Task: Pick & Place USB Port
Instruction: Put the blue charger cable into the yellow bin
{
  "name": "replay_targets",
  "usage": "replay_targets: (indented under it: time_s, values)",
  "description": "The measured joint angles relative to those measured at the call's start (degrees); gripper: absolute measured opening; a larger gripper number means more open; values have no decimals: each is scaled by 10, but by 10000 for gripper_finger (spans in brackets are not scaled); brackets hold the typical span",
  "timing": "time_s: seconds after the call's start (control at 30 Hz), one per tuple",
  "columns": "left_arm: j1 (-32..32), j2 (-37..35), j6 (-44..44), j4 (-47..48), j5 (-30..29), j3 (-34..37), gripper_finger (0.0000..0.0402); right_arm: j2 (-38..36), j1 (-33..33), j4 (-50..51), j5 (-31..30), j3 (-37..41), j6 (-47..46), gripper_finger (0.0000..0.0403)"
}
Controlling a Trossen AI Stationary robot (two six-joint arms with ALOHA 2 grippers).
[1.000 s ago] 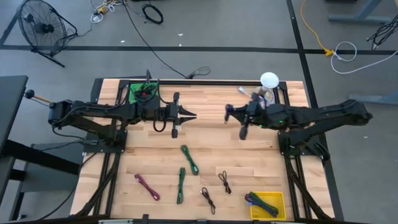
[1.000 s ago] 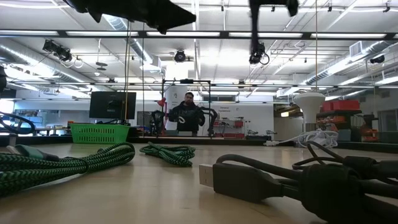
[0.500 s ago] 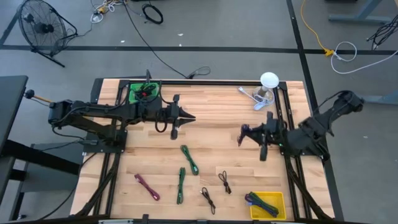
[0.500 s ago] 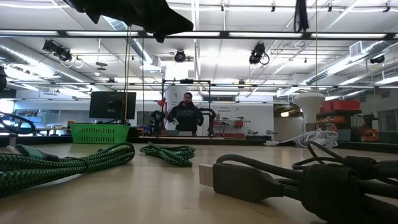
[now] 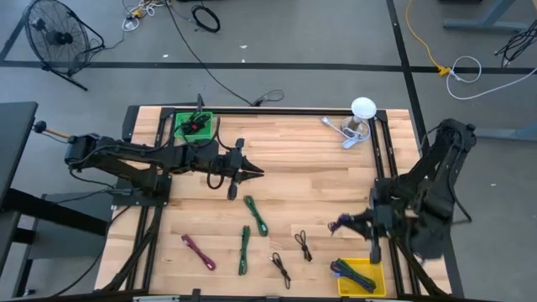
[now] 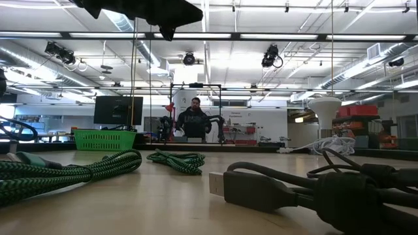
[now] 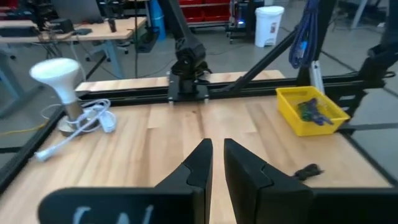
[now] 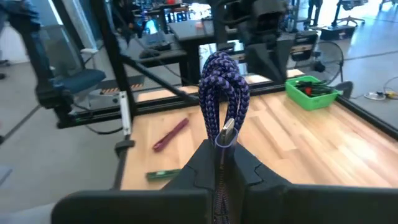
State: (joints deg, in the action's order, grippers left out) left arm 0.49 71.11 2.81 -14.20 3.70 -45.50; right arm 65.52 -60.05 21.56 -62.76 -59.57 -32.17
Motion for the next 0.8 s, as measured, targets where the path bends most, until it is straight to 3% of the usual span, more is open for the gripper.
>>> replay_targets:
  time_s: [0.2,0.4,0.63,0.8]
  values:
    - [-23,0,-41,-1,-20,0,46,66,-78,-1,-71,-29,-40,9]
    - [-51,0,-67,-1,-53,0,46,116,-129,3,-103,-62,-73,9]
    - [-84,0,-67,-1,-91,0,46,146,-148,112,-57,-65,-256,9]
    - [-99,0,-67,0,-101,0,46,158,-131,202,44,-65,-394,9]
